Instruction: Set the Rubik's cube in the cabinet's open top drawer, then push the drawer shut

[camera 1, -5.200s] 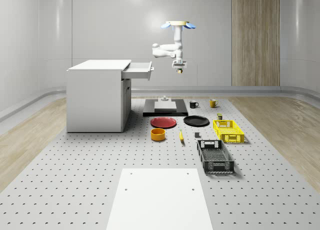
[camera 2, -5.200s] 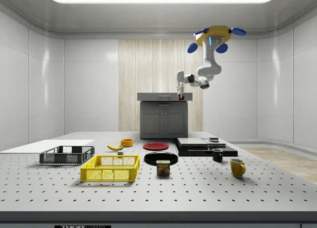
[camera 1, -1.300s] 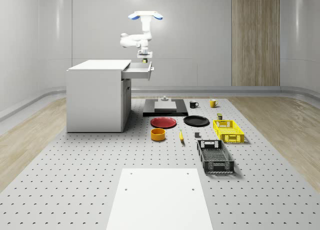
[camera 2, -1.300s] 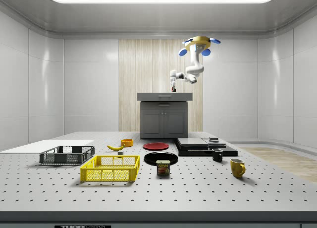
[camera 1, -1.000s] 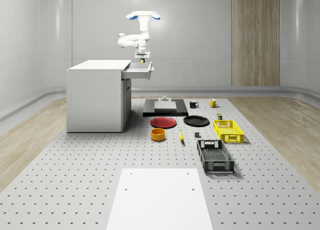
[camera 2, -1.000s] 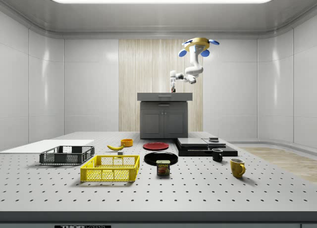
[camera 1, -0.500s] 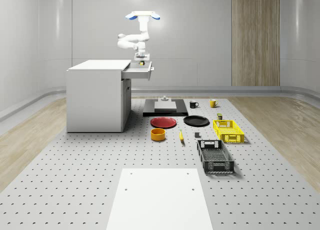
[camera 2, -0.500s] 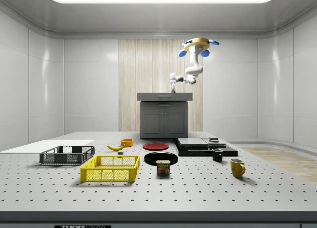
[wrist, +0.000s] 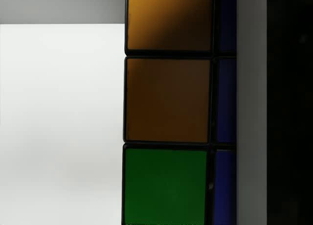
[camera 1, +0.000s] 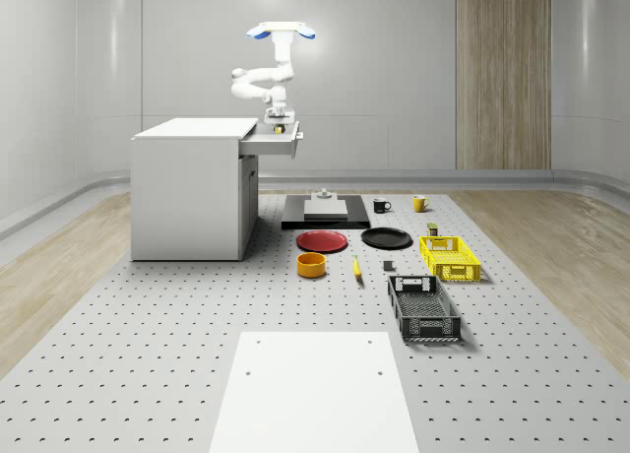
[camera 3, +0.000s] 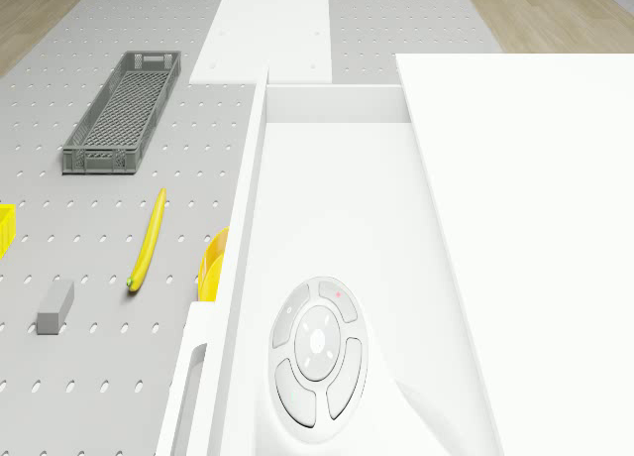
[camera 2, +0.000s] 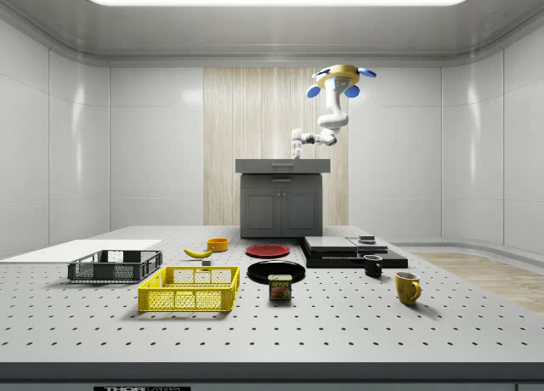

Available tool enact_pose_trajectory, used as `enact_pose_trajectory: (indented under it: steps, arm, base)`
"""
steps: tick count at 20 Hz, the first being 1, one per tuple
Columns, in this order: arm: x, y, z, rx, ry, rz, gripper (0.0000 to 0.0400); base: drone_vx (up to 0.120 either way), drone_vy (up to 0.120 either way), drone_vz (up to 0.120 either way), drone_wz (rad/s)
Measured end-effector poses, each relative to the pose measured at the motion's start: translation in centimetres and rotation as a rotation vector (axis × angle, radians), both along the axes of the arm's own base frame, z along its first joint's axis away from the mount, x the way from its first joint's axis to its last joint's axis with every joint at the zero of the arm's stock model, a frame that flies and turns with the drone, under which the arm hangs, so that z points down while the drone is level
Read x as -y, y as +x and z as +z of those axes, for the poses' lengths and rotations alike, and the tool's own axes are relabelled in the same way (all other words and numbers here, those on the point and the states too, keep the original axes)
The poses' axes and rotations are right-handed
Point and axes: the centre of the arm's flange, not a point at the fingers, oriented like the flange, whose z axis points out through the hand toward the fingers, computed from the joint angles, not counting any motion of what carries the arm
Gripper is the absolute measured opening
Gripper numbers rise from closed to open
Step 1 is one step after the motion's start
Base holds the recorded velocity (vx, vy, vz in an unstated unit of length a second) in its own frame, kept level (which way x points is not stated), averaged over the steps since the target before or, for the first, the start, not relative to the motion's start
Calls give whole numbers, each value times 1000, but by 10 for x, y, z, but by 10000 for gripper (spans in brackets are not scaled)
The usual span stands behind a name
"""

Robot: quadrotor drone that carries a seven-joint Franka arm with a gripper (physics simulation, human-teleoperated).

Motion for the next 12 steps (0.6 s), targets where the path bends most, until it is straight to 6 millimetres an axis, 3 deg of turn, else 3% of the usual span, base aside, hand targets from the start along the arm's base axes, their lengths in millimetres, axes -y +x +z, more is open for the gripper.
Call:
enact_pose_trajectory:
  steps: [6, 12]
  arm:
    - [0, 0, 17, 0, 0, 0, 320]
    - [0, 0, 18, -2, -4, 0, 379]
  base:
    - [0, 0, 0, 0]
    - [0, 0, 0, 0]
